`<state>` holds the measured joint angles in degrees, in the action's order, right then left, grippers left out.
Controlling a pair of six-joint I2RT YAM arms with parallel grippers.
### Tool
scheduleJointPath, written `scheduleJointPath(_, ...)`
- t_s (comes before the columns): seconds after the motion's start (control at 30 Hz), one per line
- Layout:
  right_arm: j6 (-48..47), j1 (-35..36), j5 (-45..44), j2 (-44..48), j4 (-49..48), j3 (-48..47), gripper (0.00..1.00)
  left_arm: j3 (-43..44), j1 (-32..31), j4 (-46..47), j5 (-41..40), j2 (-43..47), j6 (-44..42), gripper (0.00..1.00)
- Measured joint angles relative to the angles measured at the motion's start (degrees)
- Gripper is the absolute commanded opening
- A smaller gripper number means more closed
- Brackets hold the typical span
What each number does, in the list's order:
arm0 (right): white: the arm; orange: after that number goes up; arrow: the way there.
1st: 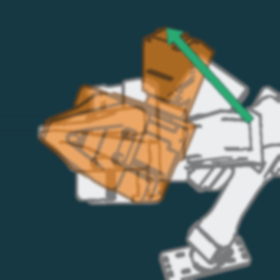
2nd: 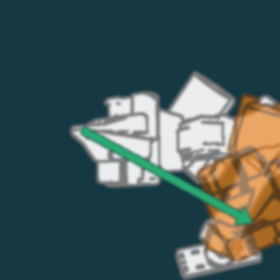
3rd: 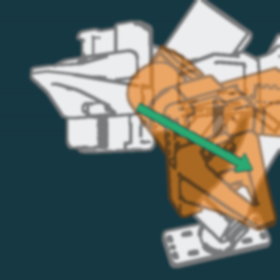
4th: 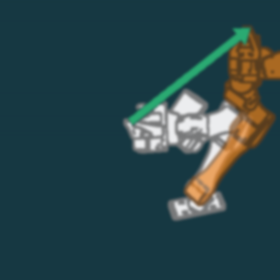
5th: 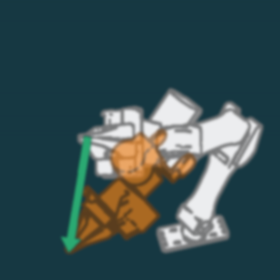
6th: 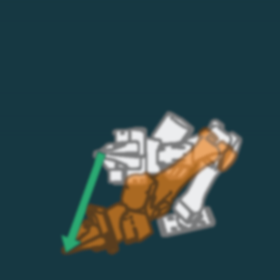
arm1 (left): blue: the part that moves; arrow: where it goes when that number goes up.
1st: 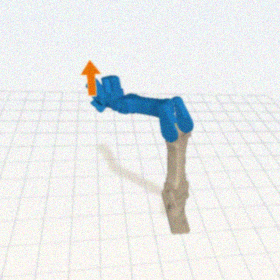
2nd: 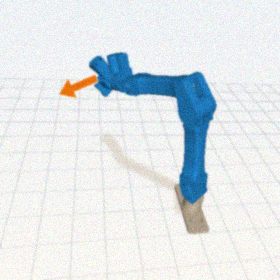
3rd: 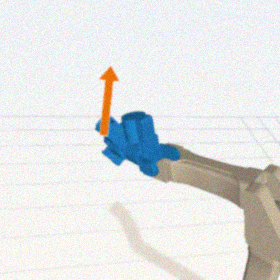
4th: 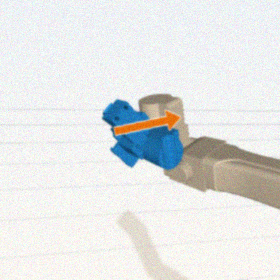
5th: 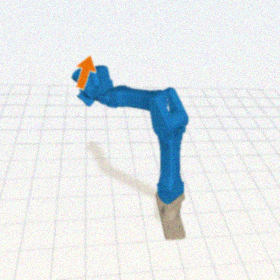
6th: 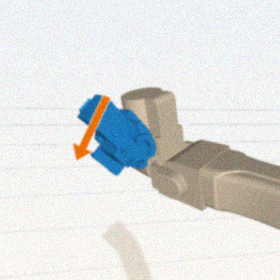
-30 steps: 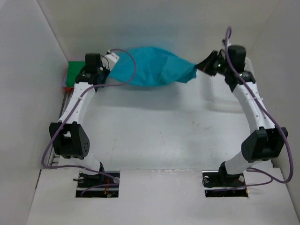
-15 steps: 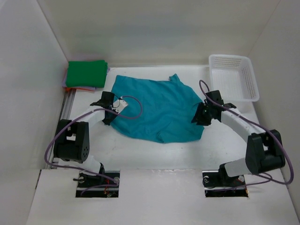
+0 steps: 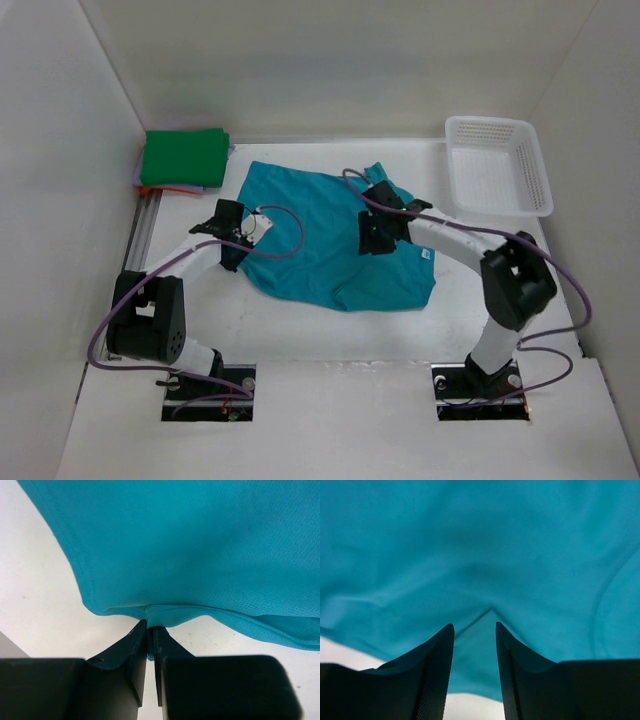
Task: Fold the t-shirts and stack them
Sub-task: Flatten out the tshirt
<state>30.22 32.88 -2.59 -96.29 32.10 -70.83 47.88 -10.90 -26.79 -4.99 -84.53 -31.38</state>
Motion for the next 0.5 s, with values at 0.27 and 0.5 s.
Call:
scheduleJointPath(0.27,-0.42,2.08,-0.15,-10.29,2.05,-0.20,0.47,-0.79,1.09,-0.46,0.92,0.00,1.01,0.09)
scheduleJointPath(0.5,-0.28,2.36,-0.20,-10.34,1.92,-0.20,0.25,-0.79,1.64,-0.48,0.96,0.00,1.33,0.09)
